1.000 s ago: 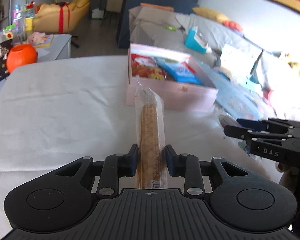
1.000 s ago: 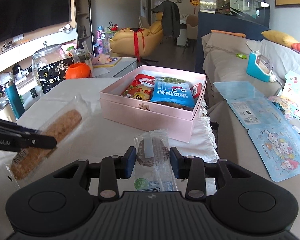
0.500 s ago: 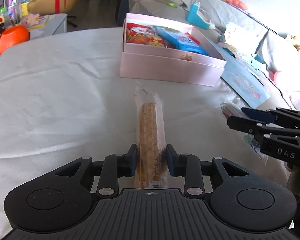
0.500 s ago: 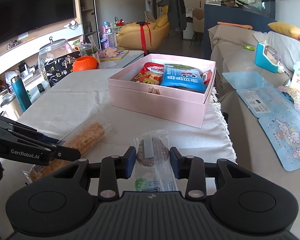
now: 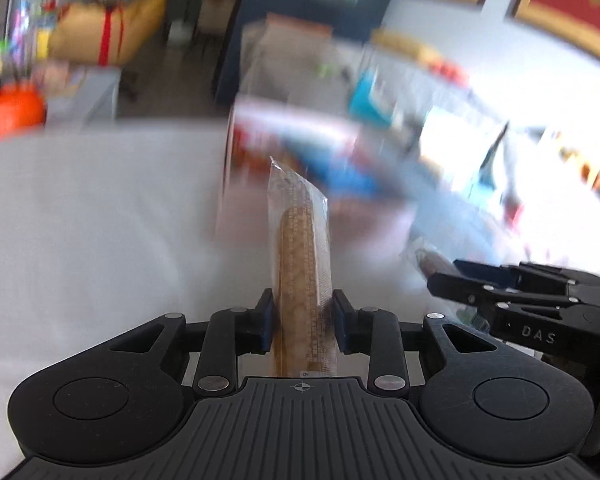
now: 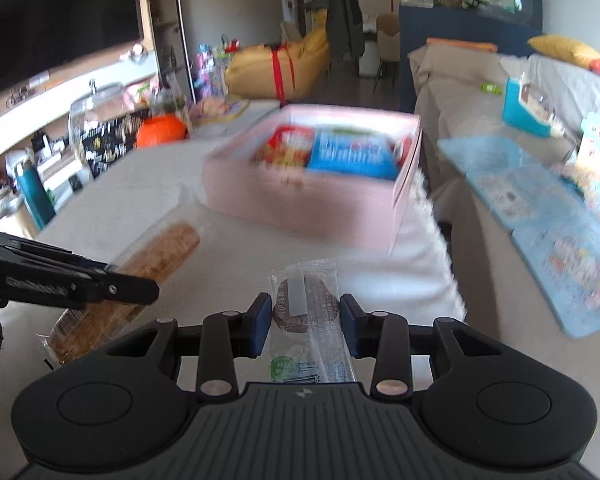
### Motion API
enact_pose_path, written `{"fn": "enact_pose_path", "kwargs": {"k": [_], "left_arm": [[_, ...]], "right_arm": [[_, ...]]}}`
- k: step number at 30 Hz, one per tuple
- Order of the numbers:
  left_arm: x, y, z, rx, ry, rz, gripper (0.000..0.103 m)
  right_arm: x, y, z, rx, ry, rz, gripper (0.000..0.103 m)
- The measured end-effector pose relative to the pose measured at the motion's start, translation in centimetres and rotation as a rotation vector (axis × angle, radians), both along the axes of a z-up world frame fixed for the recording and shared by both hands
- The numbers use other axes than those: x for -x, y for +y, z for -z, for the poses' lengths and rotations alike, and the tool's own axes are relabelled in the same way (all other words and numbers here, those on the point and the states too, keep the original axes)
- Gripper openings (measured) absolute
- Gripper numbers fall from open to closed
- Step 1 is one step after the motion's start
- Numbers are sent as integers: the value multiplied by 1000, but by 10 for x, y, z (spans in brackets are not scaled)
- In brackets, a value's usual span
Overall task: Organize snacks
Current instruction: 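Drop the wafer roll into the pink box with the left gripper while the right drops the cookie packet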
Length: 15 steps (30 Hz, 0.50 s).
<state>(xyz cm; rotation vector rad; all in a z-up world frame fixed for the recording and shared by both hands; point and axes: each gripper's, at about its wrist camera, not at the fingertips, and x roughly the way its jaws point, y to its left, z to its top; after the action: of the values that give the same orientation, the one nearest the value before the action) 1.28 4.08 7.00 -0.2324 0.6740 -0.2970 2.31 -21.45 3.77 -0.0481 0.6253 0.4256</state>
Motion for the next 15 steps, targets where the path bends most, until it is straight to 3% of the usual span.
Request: {"fn": "enact_pose_path", "kwargs": {"k": [5,8,10,11,12,13,15], "left_arm": [[-33,-3,-78,-15,-212,48,33],[-69,-3,-104,41,-262,62,35],[-111,4,-103,132,-237,80,36],[-133,8,-94,164,-187,85,36],[-152,9,-83,186,-128,77,36],[-168,11,-69,196,-72,61,36],[-179,18,-44,187,-16,28,36]], "right_arm": [[-27,1,-87,-77,-211,-26,37],[-58,2,-129,-119,-267,-9,37],[-88,4,-147,-161,-234,-5,37],[-105,6,-151,-174,-213,-8,43],[-118,8,-151,-173,-188,-9,59],[-134,11,-149,-163,-154,1,68],[-152,14,-136,-130,-97,43,72]]}}
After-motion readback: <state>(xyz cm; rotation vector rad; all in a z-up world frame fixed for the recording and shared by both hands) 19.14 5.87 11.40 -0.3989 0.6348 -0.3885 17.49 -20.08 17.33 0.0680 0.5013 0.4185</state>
